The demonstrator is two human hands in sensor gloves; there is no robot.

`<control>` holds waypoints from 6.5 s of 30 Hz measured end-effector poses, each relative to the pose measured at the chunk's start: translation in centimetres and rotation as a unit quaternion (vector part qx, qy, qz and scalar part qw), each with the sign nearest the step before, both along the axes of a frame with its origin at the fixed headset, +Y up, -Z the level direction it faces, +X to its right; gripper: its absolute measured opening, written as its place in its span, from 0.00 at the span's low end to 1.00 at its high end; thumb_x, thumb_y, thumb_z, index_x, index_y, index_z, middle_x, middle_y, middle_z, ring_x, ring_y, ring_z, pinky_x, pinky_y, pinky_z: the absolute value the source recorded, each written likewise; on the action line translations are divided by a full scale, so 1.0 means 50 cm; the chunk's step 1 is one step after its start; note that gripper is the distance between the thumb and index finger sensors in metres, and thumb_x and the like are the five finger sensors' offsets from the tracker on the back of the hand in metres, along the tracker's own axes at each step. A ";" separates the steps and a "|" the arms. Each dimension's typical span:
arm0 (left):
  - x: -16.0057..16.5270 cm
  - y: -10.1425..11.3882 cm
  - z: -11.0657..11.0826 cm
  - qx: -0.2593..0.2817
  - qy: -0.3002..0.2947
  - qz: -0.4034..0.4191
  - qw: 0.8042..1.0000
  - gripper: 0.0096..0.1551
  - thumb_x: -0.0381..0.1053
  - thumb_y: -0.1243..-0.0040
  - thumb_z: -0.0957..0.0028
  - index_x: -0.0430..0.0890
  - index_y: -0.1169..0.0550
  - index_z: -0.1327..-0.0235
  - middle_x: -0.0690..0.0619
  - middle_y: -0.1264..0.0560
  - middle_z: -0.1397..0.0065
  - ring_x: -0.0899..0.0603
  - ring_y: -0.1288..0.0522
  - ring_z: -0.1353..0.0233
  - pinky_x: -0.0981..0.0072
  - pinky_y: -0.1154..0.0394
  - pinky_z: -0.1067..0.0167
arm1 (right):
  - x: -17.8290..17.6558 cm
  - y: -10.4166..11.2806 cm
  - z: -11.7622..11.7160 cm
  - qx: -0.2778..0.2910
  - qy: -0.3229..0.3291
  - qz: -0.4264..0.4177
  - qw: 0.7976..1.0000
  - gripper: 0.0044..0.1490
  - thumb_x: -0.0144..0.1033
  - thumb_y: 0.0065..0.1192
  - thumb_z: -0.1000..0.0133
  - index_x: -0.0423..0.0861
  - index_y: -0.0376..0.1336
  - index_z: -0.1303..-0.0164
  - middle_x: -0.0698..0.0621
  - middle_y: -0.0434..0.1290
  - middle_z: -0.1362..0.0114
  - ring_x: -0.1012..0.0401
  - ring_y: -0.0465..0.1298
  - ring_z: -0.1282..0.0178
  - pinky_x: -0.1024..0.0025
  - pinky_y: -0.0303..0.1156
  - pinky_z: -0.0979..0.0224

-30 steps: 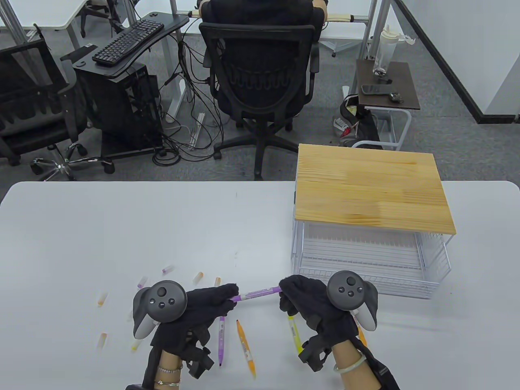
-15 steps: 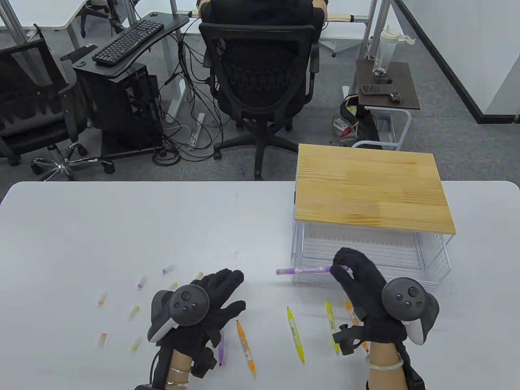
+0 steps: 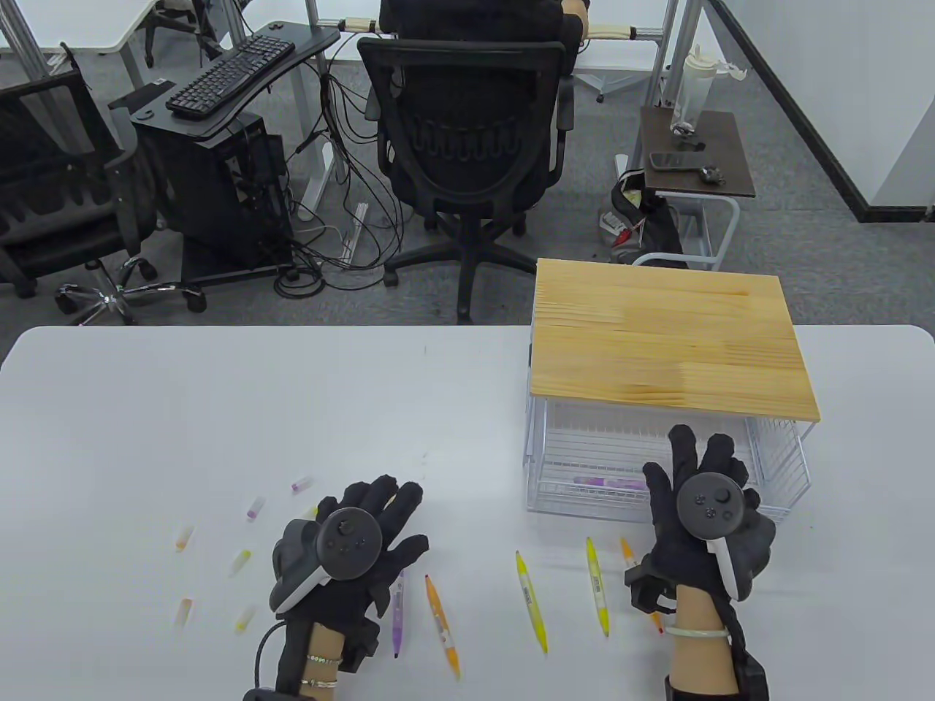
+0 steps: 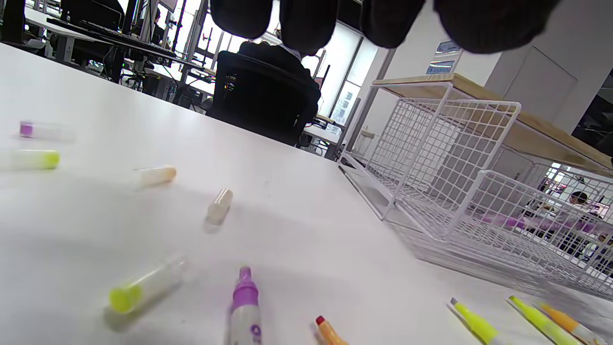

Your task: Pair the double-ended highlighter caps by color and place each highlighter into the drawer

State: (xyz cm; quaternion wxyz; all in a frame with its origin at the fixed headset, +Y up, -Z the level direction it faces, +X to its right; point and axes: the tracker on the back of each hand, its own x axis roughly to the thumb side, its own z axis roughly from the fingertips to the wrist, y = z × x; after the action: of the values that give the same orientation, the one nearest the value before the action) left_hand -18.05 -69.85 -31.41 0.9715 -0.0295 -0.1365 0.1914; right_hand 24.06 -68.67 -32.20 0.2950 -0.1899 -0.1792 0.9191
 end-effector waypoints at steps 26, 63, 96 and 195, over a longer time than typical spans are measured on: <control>-0.017 -0.022 -0.015 -0.021 0.012 0.006 1.000 0.40 0.67 0.47 0.49 0.59 0.34 0.21 0.46 0.37 0.13 0.32 0.40 0.17 0.29 0.53 0.25 | -0.055 -0.161 0.033 -0.398 0.099 0.308 0.859 0.48 0.65 0.64 0.54 0.40 0.70 0.35 0.39 0.62 0.13 0.36 0.66 0.19 0.32 0.55 0.20; -0.116 0.009 -0.002 0.018 0.102 0.022 0.994 0.35 0.59 0.43 0.47 0.55 0.30 0.24 0.45 0.28 0.20 0.33 0.28 0.25 0.30 0.43 0.27 | -0.019 -0.090 0.073 -0.323 0.086 0.247 0.910 0.30 0.48 0.67 0.43 0.43 0.69 0.36 0.40 0.62 0.14 0.35 0.66 0.21 0.29 0.54 0.22; -0.007 -0.120 -0.260 -0.146 0.223 -0.275 0.924 0.42 0.57 0.31 0.59 0.64 0.33 0.27 0.61 0.24 0.24 0.44 0.31 0.20 0.37 0.47 0.21 | -0.204 0.066 0.052 -0.101 0.260 0.089 0.956 0.30 0.46 0.70 0.42 0.52 0.66 0.30 0.49 0.76 0.31 0.47 0.76 0.34 0.38 0.60 0.19; 0.031 0.051 0.050 0.049 -0.068 0.171 0.982 0.25 0.50 0.37 0.50 0.42 0.18 0.42 0.46 0.14 0.45 0.43 0.15 0.49 0.46 0.29 0.37 | -0.383 -0.032 0.104 -0.063 0.343 0.195 0.917 0.35 0.58 0.47 0.34 0.69 0.46 0.16 0.63 0.53 0.09 0.53 0.54 0.07 0.39 0.41 0.08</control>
State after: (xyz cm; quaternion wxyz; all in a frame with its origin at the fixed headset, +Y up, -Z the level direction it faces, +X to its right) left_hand -16.50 -67.28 -28.89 0.9133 0.0295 -0.2141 0.3452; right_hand 4.92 -70.27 -27.01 0.1408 0.1575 -0.0424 0.9765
